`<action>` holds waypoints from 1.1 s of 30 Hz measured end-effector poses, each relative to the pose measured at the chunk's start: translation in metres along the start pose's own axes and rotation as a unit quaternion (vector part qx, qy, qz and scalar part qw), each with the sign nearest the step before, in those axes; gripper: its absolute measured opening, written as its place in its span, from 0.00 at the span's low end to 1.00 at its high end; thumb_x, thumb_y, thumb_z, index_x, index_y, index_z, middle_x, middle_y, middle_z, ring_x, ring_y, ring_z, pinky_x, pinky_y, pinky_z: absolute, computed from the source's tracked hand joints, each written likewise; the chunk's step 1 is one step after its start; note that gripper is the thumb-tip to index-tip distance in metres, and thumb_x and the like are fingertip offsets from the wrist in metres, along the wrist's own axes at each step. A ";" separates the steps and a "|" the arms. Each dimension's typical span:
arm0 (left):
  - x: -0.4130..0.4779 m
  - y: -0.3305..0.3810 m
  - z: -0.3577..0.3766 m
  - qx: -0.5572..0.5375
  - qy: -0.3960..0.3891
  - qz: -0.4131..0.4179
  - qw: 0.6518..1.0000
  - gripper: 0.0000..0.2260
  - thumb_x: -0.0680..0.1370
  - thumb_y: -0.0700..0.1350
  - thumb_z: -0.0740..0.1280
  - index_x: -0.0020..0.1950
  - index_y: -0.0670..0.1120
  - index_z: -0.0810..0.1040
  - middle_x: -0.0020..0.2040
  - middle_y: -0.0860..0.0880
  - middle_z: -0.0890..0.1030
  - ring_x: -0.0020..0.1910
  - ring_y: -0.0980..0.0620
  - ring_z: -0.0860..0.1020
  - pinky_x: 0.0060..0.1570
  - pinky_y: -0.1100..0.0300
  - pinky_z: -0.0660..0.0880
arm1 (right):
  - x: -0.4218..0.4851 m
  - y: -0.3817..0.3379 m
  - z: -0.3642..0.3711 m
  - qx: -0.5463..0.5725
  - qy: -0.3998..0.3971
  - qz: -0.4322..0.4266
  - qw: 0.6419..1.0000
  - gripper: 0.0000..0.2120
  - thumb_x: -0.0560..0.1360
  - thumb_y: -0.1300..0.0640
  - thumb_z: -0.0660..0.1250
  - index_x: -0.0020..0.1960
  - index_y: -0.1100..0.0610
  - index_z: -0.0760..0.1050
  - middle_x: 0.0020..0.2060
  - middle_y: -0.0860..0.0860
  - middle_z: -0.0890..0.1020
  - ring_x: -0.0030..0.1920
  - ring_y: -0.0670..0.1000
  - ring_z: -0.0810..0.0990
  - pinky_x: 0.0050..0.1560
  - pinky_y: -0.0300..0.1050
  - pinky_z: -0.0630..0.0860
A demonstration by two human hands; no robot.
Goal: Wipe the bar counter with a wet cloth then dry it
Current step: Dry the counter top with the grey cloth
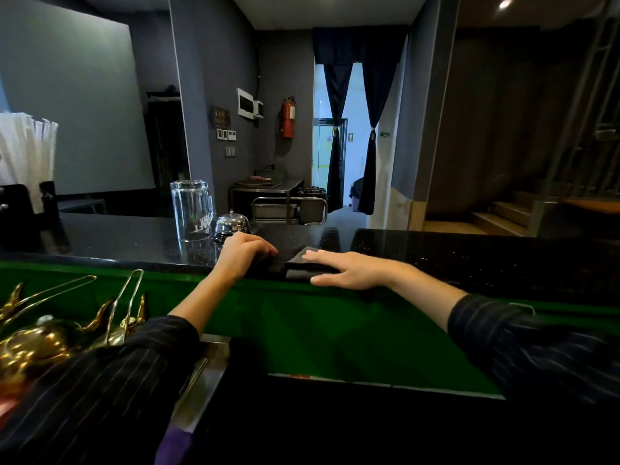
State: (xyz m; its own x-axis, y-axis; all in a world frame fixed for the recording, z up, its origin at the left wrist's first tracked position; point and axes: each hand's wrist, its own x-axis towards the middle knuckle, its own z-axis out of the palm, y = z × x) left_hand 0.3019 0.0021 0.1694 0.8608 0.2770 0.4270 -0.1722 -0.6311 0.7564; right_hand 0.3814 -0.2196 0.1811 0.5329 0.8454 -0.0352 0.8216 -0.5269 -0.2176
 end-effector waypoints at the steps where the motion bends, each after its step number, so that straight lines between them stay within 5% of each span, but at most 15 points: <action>1: -0.001 -0.002 -0.002 -0.004 -0.010 -0.001 1.000 0.13 0.63 0.46 0.60 0.35 0.52 0.85 0.40 0.49 0.86 0.46 0.54 0.80 0.54 0.61 0.73 | 0.004 0.004 -0.004 0.012 -0.013 0.021 1.000 0.29 0.81 0.42 0.55 0.78 0.47 0.52 0.78 0.47 0.53 0.77 0.48 0.54 0.75 0.45 0.50; 4: -0.003 -0.001 0.003 -0.013 -0.022 0.002 1.000 0.14 0.62 0.46 0.60 0.36 0.50 0.85 0.41 0.47 0.86 0.44 0.56 0.81 0.47 0.67 0.73 | 0.032 0.007 -0.010 -0.008 -0.002 0.089 0.996 0.30 0.82 0.42 0.51 0.79 0.51 0.48 0.79 0.50 0.49 0.78 0.50 0.49 0.76 0.50 0.49; 7: -0.002 0.000 0.004 -0.036 -0.002 -0.013 0.999 0.17 0.60 0.47 0.61 0.38 0.43 0.86 0.40 0.42 0.86 0.46 0.50 0.82 0.50 0.61 0.75 | 0.060 -0.005 -0.004 -0.062 -0.002 0.116 0.991 0.31 0.80 0.37 0.47 0.79 0.47 0.44 0.79 0.51 0.47 0.79 0.52 0.46 0.75 0.59 0.49; 15: 0.000 -0.006 0.002 -0.037 0.038 -0.003 0.999 0.13 0.63 0.45 0.59 0.32 0.47 0.85 0.35 0.47 0.85 0.39 0.54 0.81 0.46 0.60 0.73 | 0.018 -0.017 0.006 -0.049 0.017 0.013 0.999 0.25 0.82 0.42 0.49 0.78 0.41 0.48 0.79 0.47 0.51 0.78 0.47 0.48 0.74 0.54 0.51; 19: 0.003 0.007 0.016 0.043 0.033 -0.005 0.998 0.17 0.65 0.47 0.60 0.48 0.48 0.84 0.46 0.46 0.85 0.48 0.50 0.81 0.55 0.54 0.75 | -0.023 -0.001 0.000 0.014 0.018 0.032 0.999 0.28 0.81 0.43 0.56 0.78 0.45 0.52 0.78 0.46 0.54 0.77 0.46 0.53 0.75 0.50 0.53; 23: -0.012 0.053 0.068 0.150 -0.123 0.139 0.971 0.29 0.68 0.51 0.60 0.69 0.46 0.71 0.67 0.43 0.75 0.67 0.46 0.71 0.69 0.50 0.65 | -0.051 0.011 -0.018 0.299 0.128 0.086 0.942 0.28 0.78 0.54 0.66 0.75 0.57 0.61 0.74 0.52 0.66 0.74 0.48 0.64 0.68 0.40 0.64; 27: -0.031 0.074 0.120 0.360 -0.216 0.171 0.892 0.35 0.75 0.68 0.52 0.76 0.49 0.57 0.76 0.46 0.61 0.76 0.47 0.57 0.74 0.40 0.50 | -0.095 0.063 -0.026 0.126 0.197 0.220 0.947 0.23 0.79 0.54 0.62 0.72 0.56 0.66 0.71 0.54 0.70 0.72 0.53 0.68 0.69 0.47 0.65; 33: -0.017 0.102 0.151 0.371 -0.193 0.098 0.903 0.44 0.67 0.77 0.48 0.69 0.47 0.68 0.71 0.43 0.69 0.73 0.42 0.62 0.69 0.32 0.52 | -0.157 0.120 -0.004 -0.039 0.068 0.364 0.928 0.28 0.82 0.42 0.43 0.79 0.51 0.51 0.78 0.54 0.54 0.78 0.58 0.51 0.74 0.61 0.49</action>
State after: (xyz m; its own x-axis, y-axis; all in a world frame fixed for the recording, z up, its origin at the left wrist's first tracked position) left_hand 0.3422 -0.1767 0.1643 0.9763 -0.0756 0.2028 -0.0940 -0.9921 0.0829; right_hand 0.3972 -0.4156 0.1646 0.9686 0.2477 -0.0193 0.2441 -0.9632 -0.1128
